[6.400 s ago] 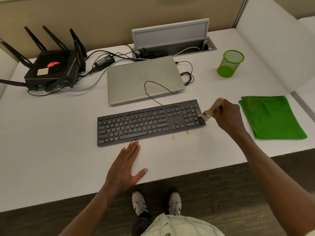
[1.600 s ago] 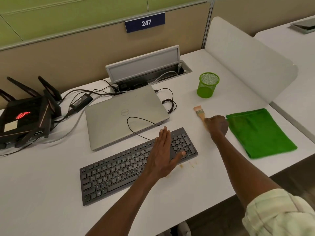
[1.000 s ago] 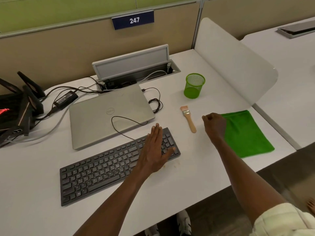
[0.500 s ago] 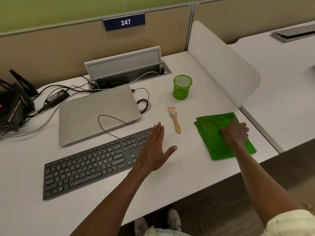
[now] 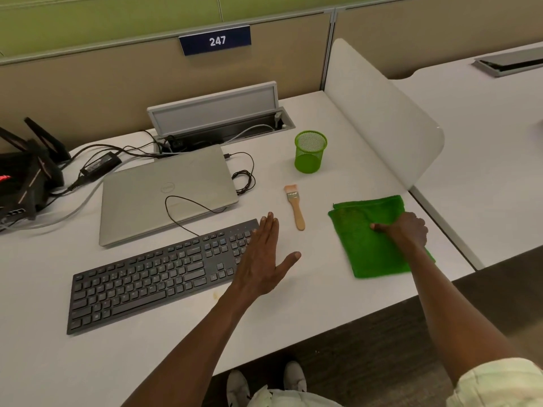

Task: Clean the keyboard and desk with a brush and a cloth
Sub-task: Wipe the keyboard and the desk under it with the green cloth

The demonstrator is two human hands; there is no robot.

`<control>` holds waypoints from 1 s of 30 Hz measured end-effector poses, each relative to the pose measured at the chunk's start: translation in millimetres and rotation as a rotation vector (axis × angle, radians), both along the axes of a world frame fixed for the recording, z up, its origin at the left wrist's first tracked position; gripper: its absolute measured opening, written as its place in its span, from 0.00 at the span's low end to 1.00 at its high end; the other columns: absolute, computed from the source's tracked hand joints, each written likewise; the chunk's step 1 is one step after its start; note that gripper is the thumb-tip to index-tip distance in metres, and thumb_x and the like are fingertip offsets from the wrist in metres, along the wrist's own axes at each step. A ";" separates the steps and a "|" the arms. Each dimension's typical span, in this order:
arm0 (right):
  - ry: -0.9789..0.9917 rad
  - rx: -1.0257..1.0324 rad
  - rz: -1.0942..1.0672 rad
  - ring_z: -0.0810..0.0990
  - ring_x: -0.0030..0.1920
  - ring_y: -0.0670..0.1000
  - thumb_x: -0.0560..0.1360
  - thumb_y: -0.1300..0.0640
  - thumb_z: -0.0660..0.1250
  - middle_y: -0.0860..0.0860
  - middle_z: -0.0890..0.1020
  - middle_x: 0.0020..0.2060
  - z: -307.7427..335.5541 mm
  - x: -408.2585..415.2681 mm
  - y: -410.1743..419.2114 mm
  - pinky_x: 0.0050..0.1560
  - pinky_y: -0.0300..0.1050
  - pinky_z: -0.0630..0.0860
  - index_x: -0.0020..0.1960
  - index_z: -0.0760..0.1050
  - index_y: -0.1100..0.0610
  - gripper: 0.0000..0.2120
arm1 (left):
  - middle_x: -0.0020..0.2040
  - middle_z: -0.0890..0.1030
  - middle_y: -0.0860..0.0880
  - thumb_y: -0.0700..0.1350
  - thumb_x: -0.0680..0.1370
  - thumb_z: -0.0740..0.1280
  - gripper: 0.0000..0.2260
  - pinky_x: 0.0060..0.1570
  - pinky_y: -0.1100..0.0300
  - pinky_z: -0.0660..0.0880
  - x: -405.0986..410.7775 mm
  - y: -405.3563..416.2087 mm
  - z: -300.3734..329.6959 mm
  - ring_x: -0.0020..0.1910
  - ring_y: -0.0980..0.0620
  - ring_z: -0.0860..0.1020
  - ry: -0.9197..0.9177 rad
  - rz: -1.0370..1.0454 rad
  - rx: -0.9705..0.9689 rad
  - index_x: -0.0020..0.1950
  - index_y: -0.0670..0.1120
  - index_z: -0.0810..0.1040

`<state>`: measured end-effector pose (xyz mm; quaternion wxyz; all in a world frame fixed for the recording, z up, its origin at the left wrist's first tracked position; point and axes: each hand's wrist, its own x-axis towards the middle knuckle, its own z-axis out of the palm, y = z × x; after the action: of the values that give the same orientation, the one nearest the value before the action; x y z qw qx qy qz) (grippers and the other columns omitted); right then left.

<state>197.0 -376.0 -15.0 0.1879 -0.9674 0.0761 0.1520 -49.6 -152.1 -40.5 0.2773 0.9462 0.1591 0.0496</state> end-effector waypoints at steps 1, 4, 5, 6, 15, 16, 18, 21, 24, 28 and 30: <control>-0.011 0.025 0.010 0.76 0.59 0.65 0.61 0.40 0.81 0.64 0.77 0.58 1.6 -0.4 0.2 0.57 0.60 0.76 0.61 0.69 0.66 0.42 | 0.83 0.37 0.51 0.67 0.82 0.56 0.41 0.78 0.61 0.36 0.3 -1.7 -0.4 0.80 0.60 0.33 0.003 0.000 0.002 0.83 0.46 0.41; -0.018 0.082 0.048 0.79 0.49 0.61 0.67 0.49 0.79 0.61 0.80 0.50 12.5 -4.5 1.9 0.46 0.52 0.77 0.51 0.72 0.62 0.25 | 0.83 0.37 0.51 0.66 0.82 0.57 0.40 0.76 0.65 0.34 1.4 -6.5 0.3 0.80 0.59 0.34 0.004 0.001 0.004 0.83 0.46 0.40; -0.012 0.092 0.052 0.78 0.46 0.60 0.68 0.51 0.78 0.60 0.80 0.48 16.4 -5.2 2.3 0.44 0.51 0.76 0.48 0.72 0.61 0.20 | 0.83 0.37 0.51 0.66 0.82 0.57 0.40 0.76 0.65 0.33 2.1 -7.6 0.2 0.80 0.59 0.34 0.001 0.003 0.007 0.83 0.46 0.40; -0.004 0.104 0.047 0.76 0.44 0.59 0.69 0.53 0.76 0.60 0.80 0.47 18.9 -5.0 1.9 0.43 0.51 0.75 0.45 0.71 0.60 0.17 | 0.83 0.37 0.51 0.66 0.82 0.57 0.40 0.75 0.66 0.33 2.5 -8.5 0.4 0.80 0.59 0.34 0.000 0.004 0.010 0.83 0.46 0.41; 0.339 0.544 0.070 0.82 0.48 0.63 0.72 0.61 0.70 0.63 0.81 0.48 60.0 -7.1 14.9 0.55 0.61 0.78 0.56 0.74 0.62 0.14 | 0.83 0.37 0.51 0.66 0.82 0.56 0.41 0.74 0.68 0.32 -10.6 -8.4 6.5 0.79 0.60 0.33 -0.004 0.054 0.012 0.83 0.45 0.41; 0.385 0.630 0.075 0.81 0.51 0.64 0.73 0.63 0.67 0.64 0.81 0.51 64.2 -12.6 19.2 0.57 0.62 0.77 0.60 0.74 0.63 0.15 | 0.83 0.37 0.51 0.65 0.82 0.57 0.41 0.74 0.68 0.32 -14.7 -6.5 7.4 0.79 0.61 0.32 -0.004 0.062 0.005 0.83 0.45 0.41; 0.432 0.788 0.089 0.80 0.53 0.64 0.75 0.68 0.62 0.64 0.81 0.54 71.9 -28.9 29.7 0.56 0.59 0.78 0.62 0.73 0.63 0.16 | 0.83 0.38 0.51 0.64 0.82 0.59 0.40 0.75 0.68 0.33 -23.8 -0.4 7.6 0.79 0.61 0.33 -0.014 0.076 -0.012 0.83 0.45 0.42; 0.472 0.969 0.091 0.81 0.50 0.60 0.78 0.70 0.58 0.61 0.82 0.51 85.3 -57.7 52.1 0.47 0.54 0.78 0.61 0.74 0.62 0.14 | 0.82 0.38 0.52 0.63 0.83 0.60 0.40 0.76 0.66 0.34 -39.7 13.0 6.4 0.80 0.61 0.35 -0.028 0.108 -0.034 0.83 0.45 0.42; 0.536 1.130 0.056 0.83 0.52 0.58 0.80 0.66 0.60 0.59 0.84 0.52 94.6 -83.8 76.8 0.46 0.54 0.78 0.61 0.75 0.61 0.12 | 0.83 0.40 0.52 0.61 0.84 0.59 0.38 0.79 0.60 0.39 -61.9 31.8 4.6 0.81 0.58 0.37 -0.054 0.132 -0.045 0.84 0.45 0.44; 0.584 1.298 0.010 0.83 0.54 0.57 0.81 0.62 0.62 0.58 0.84 0.54 107.5 -119.8 113.1 0.46 0.54 0.80 0.61 0.76 0.61 0.11 | 0.83 0.49 0.52 0.57 0.84 0.60 0.33 0.78 0.67 0.46 -83.5 46.3 15.4 0.81 0.61 0.45 -0.167 0.225 -0.251 0.84 0.45 0.51; 0.612 1.333 -0.006 0.84 0.53 0.57 0.81 0.61 0.63 0.59 0.84 0.54 112.1 -138.3 131.8 0.46 0.54 0.81 0.61 0.76 0.62 0.11 | 0.83 0.56 0.51 0.57 0.84 0.60 0.32 0.74 0.72 0.51 -83.6 51.1 27.2 0.80 0.60 0.54 -0.258 0.325 -0.395 0.83 0.45 0.56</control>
<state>58.7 -244.2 97.1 0.7074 -0.5614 0.0193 0.4290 -133.2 -100.9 -13.3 0.4625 0.8218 0.2788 0.1816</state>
